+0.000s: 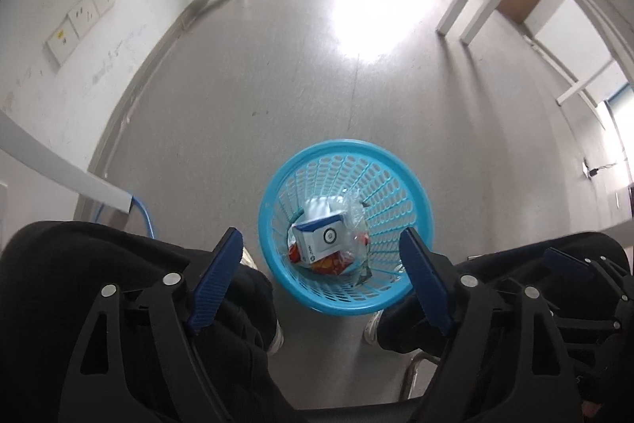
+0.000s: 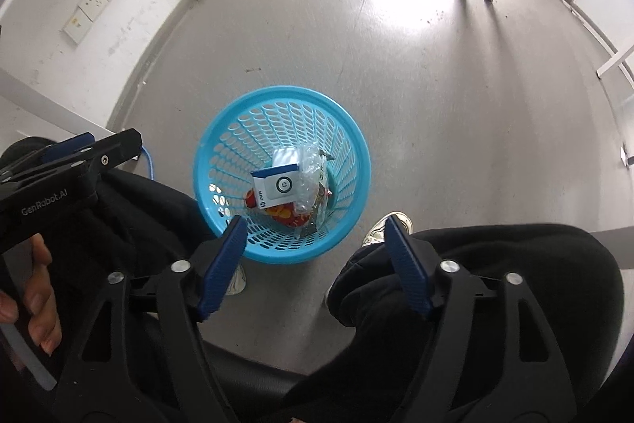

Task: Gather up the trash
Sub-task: 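Raise both grippers back toward the white box and blue bag on the table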

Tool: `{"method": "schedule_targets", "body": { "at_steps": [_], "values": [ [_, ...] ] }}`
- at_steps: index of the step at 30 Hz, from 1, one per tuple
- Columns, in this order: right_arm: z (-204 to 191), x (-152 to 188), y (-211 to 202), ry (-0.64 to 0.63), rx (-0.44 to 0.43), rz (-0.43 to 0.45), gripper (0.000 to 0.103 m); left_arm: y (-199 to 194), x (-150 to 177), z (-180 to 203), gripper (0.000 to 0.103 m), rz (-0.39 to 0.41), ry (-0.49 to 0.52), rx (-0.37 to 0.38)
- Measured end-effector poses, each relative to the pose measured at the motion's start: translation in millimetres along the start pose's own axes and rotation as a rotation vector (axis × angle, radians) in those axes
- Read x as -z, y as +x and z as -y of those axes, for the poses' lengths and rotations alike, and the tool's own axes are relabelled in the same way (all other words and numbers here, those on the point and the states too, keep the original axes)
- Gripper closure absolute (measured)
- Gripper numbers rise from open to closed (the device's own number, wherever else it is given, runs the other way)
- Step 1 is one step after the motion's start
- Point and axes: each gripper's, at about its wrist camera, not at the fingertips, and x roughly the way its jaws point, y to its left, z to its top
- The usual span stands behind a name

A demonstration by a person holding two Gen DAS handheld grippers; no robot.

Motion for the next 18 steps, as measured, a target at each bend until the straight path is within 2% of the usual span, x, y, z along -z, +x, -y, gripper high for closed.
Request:
{"method": "schedule_targets", "body": {
  "at_steps": [3, 8, 10, 13, 14, 18],
  "values": [
    [-1.0, 8.0, -14.0, -0.017, -0.019, 0.011, 0.031, -14.8, 8.8, 3.6, 0.015, 0.037, 0.019, 0.008],
    [-5.6, 22.1, -48.3, -0.042, -0.031, 0.083, 0.017, -41.2, 26.8, 0.5, 0.01, 0.07, 0.0, 0.027],
    [-4.4, 31.1, -61.4, -0.047, -0.05, 0.1, 0.015, -56.8, 34.2, -0.6, 0.006, 0.11, -0.005, 0.02],
    [-1.0, 44.1, -82.4, -0.05, -0.094, 0.135, 0.011, -73.9, 42.3, -2.1, 0.006, 0.16, -0.019, 0.013],
    [0.7, 48.5, -89.7, -0.052, -0.096, 0.151, 0.009, -77.5, 44.1, -2.4, 0.006, 0.167, -0.02, 0.011],
    [5.7, 65.4, -116.7, -0.057, -0.101, 0.213, 0.008, -94.7, 54.0, 0.5, 0.006, 0.204, 0.003, 0.012]
  ]
}}
